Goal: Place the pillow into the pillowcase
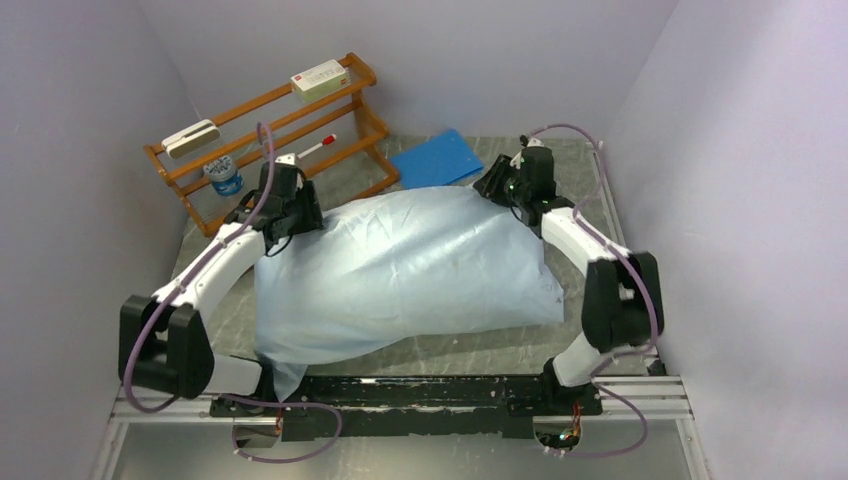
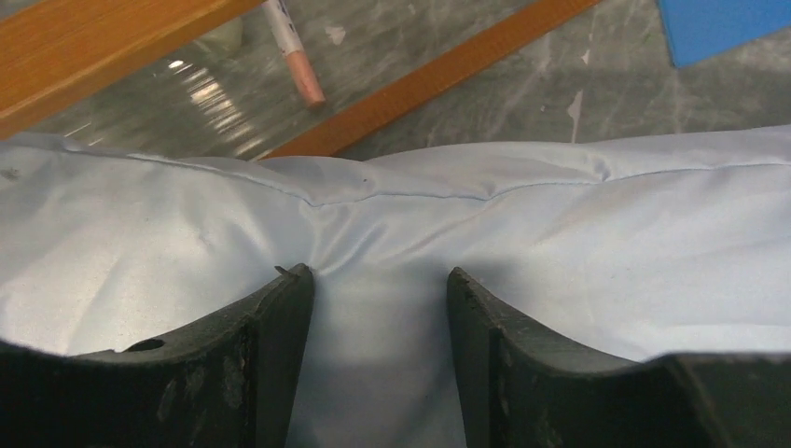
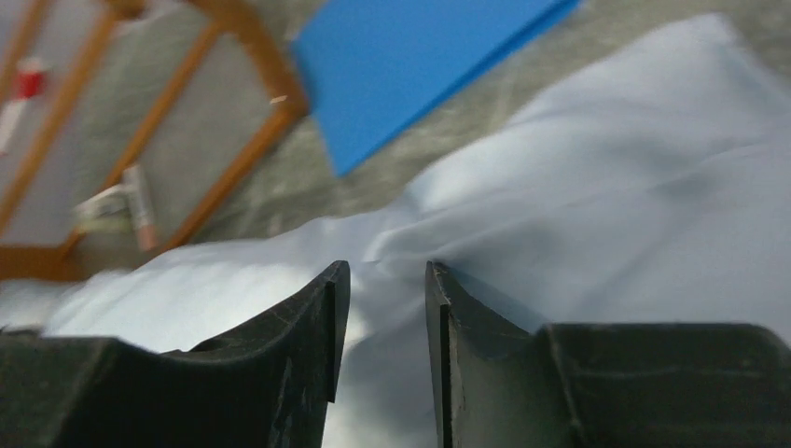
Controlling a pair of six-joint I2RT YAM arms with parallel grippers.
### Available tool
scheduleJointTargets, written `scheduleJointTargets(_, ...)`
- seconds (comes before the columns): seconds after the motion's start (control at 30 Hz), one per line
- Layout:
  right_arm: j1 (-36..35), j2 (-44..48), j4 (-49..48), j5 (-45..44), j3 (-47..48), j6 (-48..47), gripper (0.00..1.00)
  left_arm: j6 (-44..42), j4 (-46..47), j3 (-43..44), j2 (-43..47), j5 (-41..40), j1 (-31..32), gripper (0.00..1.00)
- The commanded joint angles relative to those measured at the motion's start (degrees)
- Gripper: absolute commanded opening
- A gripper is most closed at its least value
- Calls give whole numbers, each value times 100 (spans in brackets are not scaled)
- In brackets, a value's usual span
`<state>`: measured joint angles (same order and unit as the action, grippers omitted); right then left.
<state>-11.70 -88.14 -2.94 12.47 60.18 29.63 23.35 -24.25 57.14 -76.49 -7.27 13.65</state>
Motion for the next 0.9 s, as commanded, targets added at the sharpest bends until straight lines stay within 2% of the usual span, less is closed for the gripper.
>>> scheduleJointTargets(0.0,230,-1102,-9,-716,541,-226,40,-37,497,11,-720,-158,-88,60)
scheduleJointTargets(0.13,286,-1543,169,-902,932,-307,40,-152,783,314,-1059,-501,-174,60)
scheduleJointTargets(0.27,284,-1459,584,-969,1290,-409,43,-219,391,1070,-1100,-244,-257,60)
scheduleJointTargets(0.37,283,-1122,1183,-836,1728,-537,55,-351,-288,1647,-880,-150,-258,62)
scheduleJointTargets(0.43,281,-906,1658,-580,2069,-600,64,-355,-954,1917,-642,-244,-259,68)
scheduleJointTargets(0.5,282,-709,1982,-361,2242,-646,72,-351,-1382,1882,-295,-348,-258,80)
scheduleJointTargets(0.63,266,-166,2272,-165,1982,-645,98,-116,-1893,1407,607,-581,-298,83)
scheduleJointTargets(0.77,225,337,2553,-112,1499,-624,100,233,-1995,759,1405,-472,-310,83)
scheduleJointTargets(0.87,221,725,2678,-215,1207,-654,100,429,-2293,436,1655,-759,-310,81)
